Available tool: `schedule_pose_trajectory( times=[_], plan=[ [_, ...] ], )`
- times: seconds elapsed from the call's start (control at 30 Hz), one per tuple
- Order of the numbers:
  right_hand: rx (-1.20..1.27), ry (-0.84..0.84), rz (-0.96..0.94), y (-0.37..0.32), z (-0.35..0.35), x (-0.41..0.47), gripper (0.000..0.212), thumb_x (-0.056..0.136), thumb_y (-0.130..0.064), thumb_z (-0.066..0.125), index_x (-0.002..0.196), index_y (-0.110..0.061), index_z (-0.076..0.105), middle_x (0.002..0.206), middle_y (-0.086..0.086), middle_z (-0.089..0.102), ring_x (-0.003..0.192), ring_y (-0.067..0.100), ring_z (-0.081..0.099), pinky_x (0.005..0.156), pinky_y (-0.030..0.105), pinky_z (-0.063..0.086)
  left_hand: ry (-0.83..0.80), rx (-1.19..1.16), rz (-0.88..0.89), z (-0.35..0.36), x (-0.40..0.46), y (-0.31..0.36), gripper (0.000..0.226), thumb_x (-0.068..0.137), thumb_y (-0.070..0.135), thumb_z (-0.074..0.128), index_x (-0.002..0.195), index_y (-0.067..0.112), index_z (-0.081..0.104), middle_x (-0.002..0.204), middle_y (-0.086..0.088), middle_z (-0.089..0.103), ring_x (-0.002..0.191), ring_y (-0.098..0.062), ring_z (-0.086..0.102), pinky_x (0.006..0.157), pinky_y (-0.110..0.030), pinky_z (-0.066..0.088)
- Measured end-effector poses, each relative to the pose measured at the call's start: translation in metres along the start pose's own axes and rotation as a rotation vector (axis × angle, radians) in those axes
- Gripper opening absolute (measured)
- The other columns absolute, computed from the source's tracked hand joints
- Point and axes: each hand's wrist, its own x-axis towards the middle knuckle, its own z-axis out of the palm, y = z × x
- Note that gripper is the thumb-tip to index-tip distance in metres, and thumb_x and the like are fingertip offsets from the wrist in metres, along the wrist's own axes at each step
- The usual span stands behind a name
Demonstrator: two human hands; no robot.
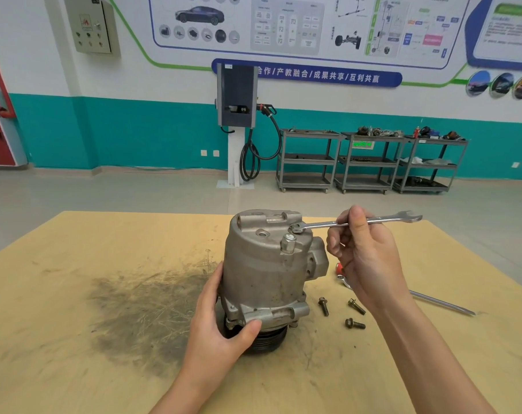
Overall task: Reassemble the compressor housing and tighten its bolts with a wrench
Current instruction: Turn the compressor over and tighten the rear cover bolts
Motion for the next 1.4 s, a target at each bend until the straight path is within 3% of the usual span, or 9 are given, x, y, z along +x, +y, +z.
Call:
schedule_pose_trajectory(
  times=[0.2,0.5,0.8,0.97,1.07,1.17,1.27,1.4],
  plan=[
    [-0.052,-0.023,0.048,-0.018,-0.003,0.013,0.033,0.092,-0.042,0.045,0.082,-0.013,0.054,0.058,0.003,0.055,0.054,0.013,0.048,0.052,0.021,0.043,-0.014,-0.002,-0.007,-0.001,0.001,0.001,0.094,0.059,0.055,0.075,0.142,0.058,0.030,0.149,0.032,0.041,0.140,0.002,0.040,0.118,-0.046,0.038],
    [-0.217,0.083,-0.148,-0.013,0.009,-0.018,0.034,0.090,-0.038,0.049,0.082,-0.007,0.058,0.061,0.007,0.066,0.050,0.012,0.057,0.048,0.019,0.045,-0.021,-0.002,-0.007,-0.001,0.001,0.001,0.097,0.059,0.057,0.076,0.144,0.055,0.028,0.153,0.025,0.040,0.142,0.000,0.039,0.118,-0.047,0.038],
    [-0.164,0.149,-0.236,-0.009,0.025,-0.036,0.028,0.081,-0.031,0.064,0.080,-0.003,0.066,0.065,0.013,0.070,0.053,0.022,0.064,0.051,0.021,0.050,-0.013,0.001,0.001,0.000,0.001,0.000,0.095,0.061,0.055,0.076,0.144,0.054,0.029,0.152,0.024,0.040,0.142,-0.001,0.040,0.118,-0.047,0.037],
    [-0.270,0.104,-0.295,-0.004,0.030,-0.045,0.020,0.079,-0.033,0.075,0.083,-0.012,0.075,0.063,0.007,0.068,0.054,0.018,0.061,0.053,0.022,0.049,-0.013,0.008,0.005,0.000,0.001,0.000,0.094,0.062,0.056,0.076,0.144,0.053,0.029,0.153,0.023,0.041,0.142,-0.005,0.040,0.117,-0.048,0.038],
    [-0.417,0.082,-0.331,0.001,0.031,-0.044,0.014,0.083,-0.034,0.068,0.082,-0.021,0.073,0.064,-0.003,0.067,0.054,0.014,0.058,0.052,0.030,0.049,-0.014,0.019,0.008,-0.001,0.001,0.000,0.094,0.062,0.058,0.075,0.143,0.056,0.029,0.151,0.028,0.039,0.141,-0.002,0.040,0.118,-0.047,0.037],
    [-0.453,0.091,-0.336,0.005,0.031,-0.042,0.019,0.089,-0.034,0.059,0.078,-0.021,0.069,0.060,-0.007,0.060,0.055,0.007,0.053,0.052,0.021,0.044,-0.015,0.030,0.017,-0.001,0.001,0.001,0.094,0.061,0.059,0.074,0.143,0.057,0.027,0.150,0.032,0.037,0.141,0.001,0.038,0.119,-0.045,0.037],
    [-0.344,0.134,-0.270,0.004,0.028,-0.039,0.028,0.096,-0.040,0.054,0.079,-0.020,0.066,0.057,-0.001,0.056,0.054,0.011,0.052,0.053,0.020,0.045,-0.014,0.033,0.028,-0.001,0.001,0.000,0.093,0.061,0.058,0.073,0.143,0.054,0.028,0.149,0.033,0.037,0.141,0.003,0.038,0.119,-0.043,0.036],
    [-0.110,0.190,-0.093,0.004,0.020,-0.031,0.038,0.091,-0.044,0.043,0.086,-0.009,0.059,0.057,0.001,0.055,0.051,0.009,0.047,0.049,0.017,0.038,-0.022,0.019,0.035,0.000,0.001,0.001,0.092,0.062,0.054,0.073,0.143,0.054,0.029,0.144,0.039,0.041,0.139,0.003,0.041,0.118,-0.041,0.039]
  ],
)
